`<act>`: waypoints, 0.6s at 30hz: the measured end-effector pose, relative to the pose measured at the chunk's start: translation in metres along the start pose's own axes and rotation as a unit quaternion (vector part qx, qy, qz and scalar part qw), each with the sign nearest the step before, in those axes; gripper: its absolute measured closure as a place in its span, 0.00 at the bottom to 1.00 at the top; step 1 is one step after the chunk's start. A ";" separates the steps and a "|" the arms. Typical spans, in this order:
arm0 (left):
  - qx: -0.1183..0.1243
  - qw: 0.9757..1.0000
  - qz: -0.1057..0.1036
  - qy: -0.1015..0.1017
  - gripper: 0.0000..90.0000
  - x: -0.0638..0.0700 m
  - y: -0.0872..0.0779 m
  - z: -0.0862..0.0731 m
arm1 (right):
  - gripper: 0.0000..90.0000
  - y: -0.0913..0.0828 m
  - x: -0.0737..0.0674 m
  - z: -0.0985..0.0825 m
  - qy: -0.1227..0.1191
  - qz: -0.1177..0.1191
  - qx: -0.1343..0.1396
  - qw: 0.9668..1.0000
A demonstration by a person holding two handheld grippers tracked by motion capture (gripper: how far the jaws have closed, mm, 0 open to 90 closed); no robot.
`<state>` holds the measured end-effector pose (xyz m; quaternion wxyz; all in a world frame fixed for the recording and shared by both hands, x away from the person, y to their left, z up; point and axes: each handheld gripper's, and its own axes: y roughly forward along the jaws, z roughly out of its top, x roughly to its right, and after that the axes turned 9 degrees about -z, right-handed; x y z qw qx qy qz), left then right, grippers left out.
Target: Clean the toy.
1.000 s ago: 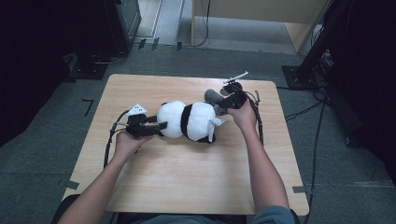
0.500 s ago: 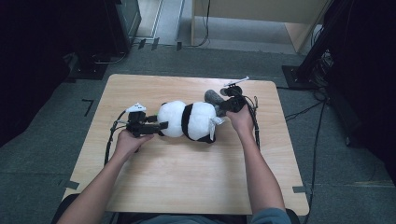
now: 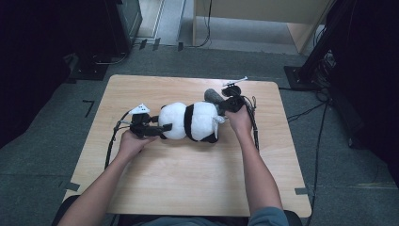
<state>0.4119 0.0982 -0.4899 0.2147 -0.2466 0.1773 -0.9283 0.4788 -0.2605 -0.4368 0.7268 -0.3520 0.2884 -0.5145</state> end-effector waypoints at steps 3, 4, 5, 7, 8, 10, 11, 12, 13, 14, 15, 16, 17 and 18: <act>0.000 1.000 0.004 0.002 0.36 0.001 0.002 -0.002 | 0.80 -0.018 -0.001 0.007 -0.002 0.003 0.029 1.000; -0.002 1.000 0.007 0.006 0.37 0.002 0.003 -0.001 | 0.80 -0.025 -0.003 0.010 -0.007 0.002 0.038 0.999; -0.001 1.000 0.009 0.008 0.39 0.004 0.003 -0.001 | 0.80 -0.032 -0.006 0.014 -0.017 0.000 0.049 0.999; -0.001 1.000 0.010 0.005 0.41 0.005 0.002 -0.001 | 0.80 -0.047 -0.015 0.022 -0.031 -0.001 0.065 0.997; 0.000 1.000 0.009 0.000 0.42 0.005 0.002 -0.001 | 0.80 -0.054 -0.020 0.027 -0.037 0.001 0.073 0.997; 0.002 1.000 0.008 -0.004 0.44 0.006 0.002 0.000 | 0.80 -0.066 -0.033 0.035 -0.051 0.010 0.082 0.995; 0.003 1.000 0.010 -0.004 0.44 0.007 0.002 0.000 | 0.80 -0.071 -0.040 0.039 -0.059 0.013 0.085 0.995; 0.002 1.000 0.011 -0.002 0.44 0.007 0.001 0.000 | 0.80 -0.076 -0.048 0.042 -0.065 0.022 0.087 0.994; 0.005 1.000 0.012 -0.004 0.44 0.008 0.002 0.000 | 0.80 -0.079 -0.055 0.045 -0.070 0.031 0.087 0.993; 0.004 1.000 0.014 -0.002 0.44 0.008 0.001 0.000 | 0.80 -0.081 -0.063 0.047 -0.075 0.040 0.088 0.992; 0.004 1.000 0.016 -0.001 0.44 0.009 0.001 0.000 | 0.80 -0.082 -0.071 0.048 -0.080 0.048 0.087 0.992; 0.004 1.000 0.017 0.000 0.44 0.009 0.001 0.000 | 0.80 -0.082 -0.079 0.050 -0.088 0.057 0.089 0.991; 0.004 1.000 0.017 0.000 0.44 0.010 0.001 0.000 | 0.80 -0.081 -0.087 0.050 -0.094 0.063 0.090 0.989; 0.006 1.000 0.017 -0.001 0.44 0.010 0.001 0.000 | 0.80 -0.080 -0.094 0.051 -0.102 0.065 0.088 0.989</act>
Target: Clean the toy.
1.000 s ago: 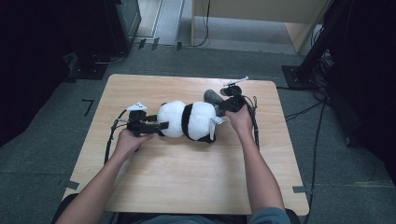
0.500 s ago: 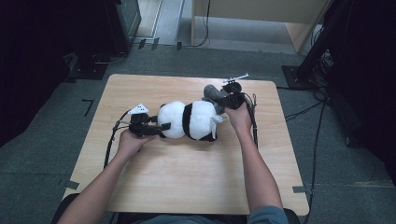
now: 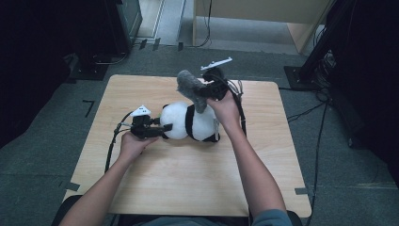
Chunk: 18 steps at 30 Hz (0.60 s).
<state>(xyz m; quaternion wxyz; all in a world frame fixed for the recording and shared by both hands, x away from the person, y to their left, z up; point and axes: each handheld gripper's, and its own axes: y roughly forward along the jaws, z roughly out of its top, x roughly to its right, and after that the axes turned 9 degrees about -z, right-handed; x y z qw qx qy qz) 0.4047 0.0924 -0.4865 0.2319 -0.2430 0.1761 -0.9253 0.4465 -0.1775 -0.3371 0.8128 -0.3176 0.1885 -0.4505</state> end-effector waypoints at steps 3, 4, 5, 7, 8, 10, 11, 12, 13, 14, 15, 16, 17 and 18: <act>0.003 1.000 0.001 0.000 0.45 0.001 0.000 0.000 | 0.80 0.012 -0.018 0.003 -0.013 0.017 -0.008 1.000; 0.002 1.000 0.002 0.000 0.45 0.001 0.000 0.001 | 0.80 0.017 -0.022 0.003 -0.016 0.024 -0.008 1.000; 0.001 1.000 0.002 0.000 0.46 0.001 0.000 0.001 | 0.80 0.021 -0.028 0.002 -0.013 0.032 -0.009 0.999; 0.001 1.000 0.003 0.001 0.46 0.001 -0.001 0.001 | 0.80 0.029 -0.038 0.002 -0.017 0.045 -0.012 0.999; 0.001 1.000 0.003 0.000 0.46 0.002 -0.001 0.001 | 0.80 0.033 -0.043 0.002 -0.022 0.047 -0.015 0.999; 0.000 1.000 0.004 0.001 0.47 0.001 -0.001 0.001 | 0.80 0.041 -0.051 0.000 -0.026 0.052 -0.026 0.998; -0.001 1.000 0.004 0.001 0.47 0.001 -0.001 0.001 | 0.79 0.046 -0.053 -0.001 -0.026 0.056 -0.033 0.998; -0.001 1.000 0.005 0.001 0.47 0.001 0.000 0.001 | 0.80 0.050 -0.055 -0.003 -0.027 0.058 -0.039 0.997; -0.002 1.000 0.006 0.000 0.46 0.001 0.000 0.001 | 0.79 0.055 -0.056 -0.005 -0.030 0.061 -0.045 0.997; -0.003 1.000 0.006 0.000 0.46 0.001 0.000 0.001 | 0.79 0.058 -0.058 -0.008 -0.029 0.059 -0.053 0.996; -0.004 1.000 0.008 0.001 0.46 0.001 0.000 0.001 | 0.79 0.061 -0.058 -0.010 -0.034 0.055 -0.059 0.996; -0.005 1.000 0.008 0.001 0.46 0.001 0.000 0.000 | 0.79 0.063 -0.057 -0.012 -0.037 0.049 -0.064 0.996; -0.005 1.000 0.009 0.002 0.46 0.001 0.000 0.001 | 0.79 0.064 -0.055 -0.014 -0.039 0.044 -0.065 0.996; -0.006 1.000 0.010 0.004 0.47 0.001 0.000 0.001 | 0.79 0.064 -0.052 -0.015 -0.038 0.042 -0.066 0.996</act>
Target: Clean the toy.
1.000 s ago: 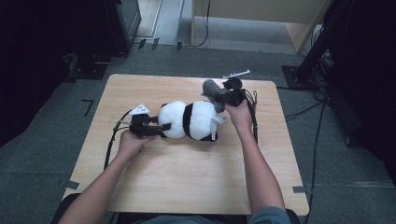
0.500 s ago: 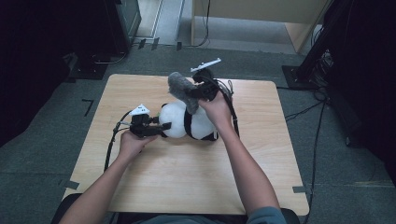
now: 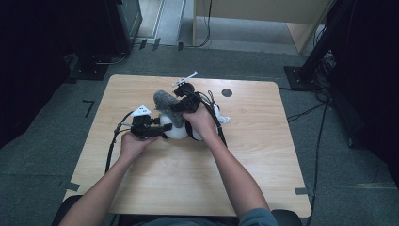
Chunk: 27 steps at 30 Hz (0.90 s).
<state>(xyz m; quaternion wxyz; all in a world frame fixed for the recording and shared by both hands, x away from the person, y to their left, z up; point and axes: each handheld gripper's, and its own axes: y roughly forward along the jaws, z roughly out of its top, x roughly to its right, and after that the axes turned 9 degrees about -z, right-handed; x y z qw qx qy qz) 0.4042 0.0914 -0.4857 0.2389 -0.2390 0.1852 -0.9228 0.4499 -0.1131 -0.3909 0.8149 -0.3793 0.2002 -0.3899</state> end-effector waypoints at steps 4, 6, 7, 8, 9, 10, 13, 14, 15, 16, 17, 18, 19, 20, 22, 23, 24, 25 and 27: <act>-0.002 1.000 0.009 0.003 0.47 0.002 0.002 0.000 | 0.79 -0.005 0.012 -0.005 0.013 -0.002 -0.001 1.000; -0.002 1.000 0.010 0.002 0.47 0.002 0.002 0.000 | 0.79 -0.010 0.017 -0.010 0.019 -0.004 0.002 1.000; -0.002 1.000 0.009 0.002 0.47 0.002 0.002 0.000 | 0.79 -0.012 0.020 -0.013 0.023 -0.005 0.002 1.000; -0.002 1.000 0.009 0.002 0.47 0.002 0.002 0.000 | 0.79 -0.015 0.022 -0.016 0.026 -0.004 0.007 1.000; -0.002 1.000 0.010 0.002 0.47 0.002 0.003 0.000 | 0.79 -0.017 0.025 -0.020 0.031 -0.004 0.009 0.999; -0.002 1.000 0.010 0.003 0.47 0.002 0.003 0.000 | 0.79 -0.019 0.027 -0.023 0.034 -0.004 0.011 0.999; -0.004 1.000 0.011 0.003 0.47 0.003 0.003 0.000 | 0.79 -0.028 0.034 -0.028 0.039 -0.012 0.016 0.999; -0.004 1.000 0.010 0.003 0.47 0.003 0.003 0.000 | 0.79 -0.031 0.036 -0.029 0.039 -0.016 0.017 0.999; -0.003 1.000 0.010 0.002 0.47 0.002 0.003 0.000 | 0.79 -0.035 0.038 -0.031 0.041 -0.019 0.019 0.999; -0.003 1.000 0.009 0.002 0.47 0.002 0.003 0.000 | 0.79 -0.039 0.040 -0.032 0.041 -0.022 0.020 0.999; -0.003 1.000 0.009 0.001 0.47 0.002 0.003 0.001 | 0.79 -0.042 0.043 -0.034 0.043 -0.025 0.022 0.999; -0.002 1.000 0.009 -0.001 0.47 0.002 0.003 0.001 | 0.79 -0.045 0.046 -0.037 0.046 -0.027 0.025 0.998; -0.002 1.000 0.008 -0.001 0.47 0.002 0.003 0.001 | 0.79 -0.048 0.049 -0.039 0.051 -0.028 0.027 0.998; -0.001 1.000 0.006 -0.002 0.47 0.002 0.003 0.001 | 0.79 -0.050 0.052 -0.041 0.054 -0.029 0.028 0.998; -0.001 1.000 0.006 -0.002 0.47 0.002 0.003 0.001 | 0.79 -0.055 0.058 -0.046 0.062 -0.029 0.031 0.997; -0.001 1.000 0.006 -0.002 0.47 0.002 0.003 0.001 | 0.79 -0.058 0.060 -0.048 0.065 -0.030 0.034 0.997; -0.001 1.000 0.006 -0.002 0.47 0.002 0.003 0.001 | 0.79 -0.060 0.062 -0.050 0.067 -0.031 0.035 0.997; -0.002 1.000 0.006 -0.002 0.47 0.002 0.003 0.001 | 0.79 -0.063 0.065 -0.052 0.070 -0.032 0.037 0.996; -0.004 1.000 0.007 -0.002 0.47 0.002 0.003 0.001 | 0.79 -0.068 0.069 -0.057 0.076 -0.033 0.041 0.996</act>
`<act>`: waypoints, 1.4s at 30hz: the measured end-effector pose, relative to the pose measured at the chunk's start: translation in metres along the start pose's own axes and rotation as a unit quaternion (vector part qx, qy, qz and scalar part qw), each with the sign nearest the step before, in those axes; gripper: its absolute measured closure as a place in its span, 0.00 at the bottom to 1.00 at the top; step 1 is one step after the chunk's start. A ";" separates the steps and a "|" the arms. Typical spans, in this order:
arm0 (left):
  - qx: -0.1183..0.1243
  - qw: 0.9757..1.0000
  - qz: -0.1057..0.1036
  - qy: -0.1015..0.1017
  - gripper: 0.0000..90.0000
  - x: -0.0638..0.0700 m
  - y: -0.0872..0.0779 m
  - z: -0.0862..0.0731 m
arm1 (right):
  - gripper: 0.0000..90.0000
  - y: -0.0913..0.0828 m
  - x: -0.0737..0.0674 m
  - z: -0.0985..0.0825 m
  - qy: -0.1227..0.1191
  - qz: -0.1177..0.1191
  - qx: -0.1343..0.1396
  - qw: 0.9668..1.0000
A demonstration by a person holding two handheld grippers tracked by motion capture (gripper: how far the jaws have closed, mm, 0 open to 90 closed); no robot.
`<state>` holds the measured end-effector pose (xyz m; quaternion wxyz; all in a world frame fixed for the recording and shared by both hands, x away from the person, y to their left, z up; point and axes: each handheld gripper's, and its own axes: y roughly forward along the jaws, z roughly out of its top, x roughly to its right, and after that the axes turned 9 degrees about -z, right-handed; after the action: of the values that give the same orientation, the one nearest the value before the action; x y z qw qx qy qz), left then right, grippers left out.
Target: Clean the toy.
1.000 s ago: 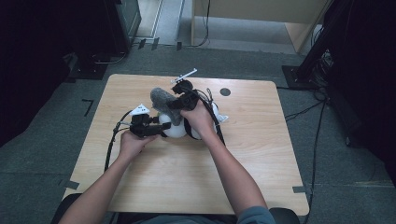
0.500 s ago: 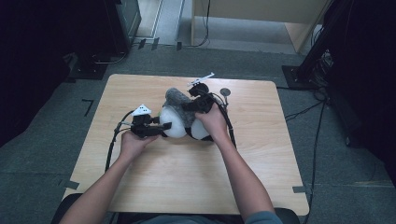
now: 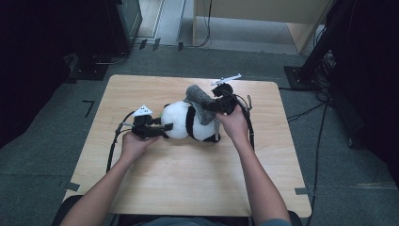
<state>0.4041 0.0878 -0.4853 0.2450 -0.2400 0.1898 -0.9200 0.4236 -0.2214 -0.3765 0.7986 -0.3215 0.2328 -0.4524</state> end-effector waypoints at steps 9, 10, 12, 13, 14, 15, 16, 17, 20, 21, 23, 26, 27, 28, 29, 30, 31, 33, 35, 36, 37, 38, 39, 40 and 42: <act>0.004 1.000 0.000 -0.006 0.47 0.001 -0.001 -0.001 | 0.79 -0.012 0.024 -0.020 0.021 -0.008 0.011 1.000; 0.003 1.000 0.000 -0.004 0.47 0.001 -0.001 -0.001 | 0.79 -0.013 0.028 -0.022 0.027 -0.009 0.009 1.000; 0.004 1.000 0.000 -0.007 0.47 0.001 -0.001 -0.001 | 0.79 -0.014 0.034 -0.027 0.036 -0.016 0.011 0.999; 0.005 1.000 0.000 -0.007 0.47 0.001 -0.001 -0.002 | 0.79 -0.014 0.037 -0.030 0.040 -0.019 0.009 0.999; 0.005 1.000 0.000 -0.007 0.47 0.001 -0.001 -0.002 | 0.79 -0.013 0.040 -0.033 0.043 -0.022 0.006 0.999; 0.005 1.000 0.000 -0.007 0.47 0.001 -0.001 -0.002 | 0.79 -0.013 0.042 -0.036 0.047 -0.022 0.004 0.999; 0.005 1.000 0.000 -0.007 0.47 0.001 -0.001 -0.002 | 0.79 -0.012 0.045 -0.038 0.051 -0.022 0.003 0.998; 0.005 1.000 0.001 -0.007 0.47 0.001 -0.001 -0.002 | 0.79 -0.011 0.046 -0.041 0.056 -0.020 -0.001 0.998; 0.009 1.000 0.002 -0.007 0.46 0.002 -0.001 -0.003 | 0.79 -0.011 0.047 -0.044 0.050 -0.025 -0.005 0.998; 0.009 1.000 0.003 -0.007 0.46 0.002 -0.001 -0.003 | 0.79 -0.012 0.048 -0.044 0.049 -0.028 -0.007 0.998; 0.008 1.000 0.003 -0.008 0.46 0.002 -0.001 -0.003 | 0.79 -0.014 0.051 -0.043 0.049 -0.035 -0.011 0.998; 0.008 1.000 0.002 -0.009 0.46 0.001 -0.001 -0.003 | 0.79 -0.022 0.054 -0.040 0.054 -0.033 0.000 0.998; 0.008 1.000 0.002 -0.009 0.46 0.001 -0.001 -0.003 | 0.79 -0.025 0.053 -0.037 0.057 -0.028 0.006 0.998; 0.009 1.000 0.003 -0.008 0.46 0.001 -0.001 -0.003 | 0.79 -0.028 0.051 -0.034 0.054 -0.025 0.010 0.998; 0.009 1.000 0.003 -0.008 0.46 0.001 -0.001 -0.003 | 0.79 -0.031 0.048 -0.030 0.049 -0.023 0.012 0.998; 0.008 1.000 0.003 -0.007 0.46 0.001 -0.001 -0.003 | 0.79 -0.034 0.044 -0.025 0.042 -0.021 0.016 0.999; 0.008 1.000 0.003 -0.008 0.46 0.001 -0.001 -0.003 | 0.79 -0.036 0.040 -0.020 0.037 -0.019 0.018 0.999; 0.010 1.000 0.003 -0.008 0.46 0.002 -0.001 -0.003 | 0.79 -0.039 0.030 -0.008 0.027 -0.011 0.025 0.999; 0.012 1.000 0.004 -0.009 0.46 0.002 -0.001 -0.002 | 0.79 -0.040 0.018 0.005 0.012 -0.006 0.031 0.999; 0.012 1.000 0.004 -0.008 0.46 0.002 -0.001 -0.002 | 0.79 -0.039 0.013 0.011 0.005 -0.002 0.034 0.999; 0.011 1.000 0.004 -0.008 0.46 0.002 -0.001 -0.002 | 0.79 -0.037 0.007 0.016 -0.001 0.001 0.035 0.999; 0.011 1.000 0.004 -0.007 0.46 0.002 -0.001 -0.002 | 0.79 -0.035 0.001 0.022 -0.006 0.005 0.035 0.999; 0.010 1.000 0.005 -0.006 0.46 0.002 -0.001 -0.002 | 0.79 -0.031 -0.005 0.026 -0.012 0.009 0.035 0.999; 0.011 1.000 0.005 -0.007 0.47 0.002 -0.001 -0.002 | 0.79 -0.027 -0.011 0.031 -0.015 0.012 0.032 0.999; 0.010 1.000 0.005 -0.005 0.47 0.002 -0.001 -0.002 | 0.79 -0.016 -0.022 0.038 -0.024 0.018 0.026 0.999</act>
<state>0.4007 0.0882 -0.4857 0.2527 -0.2417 0.1807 -0.9193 0.4289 -0.1964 -0.3367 0.8202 -0.3071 0.2074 -0.4359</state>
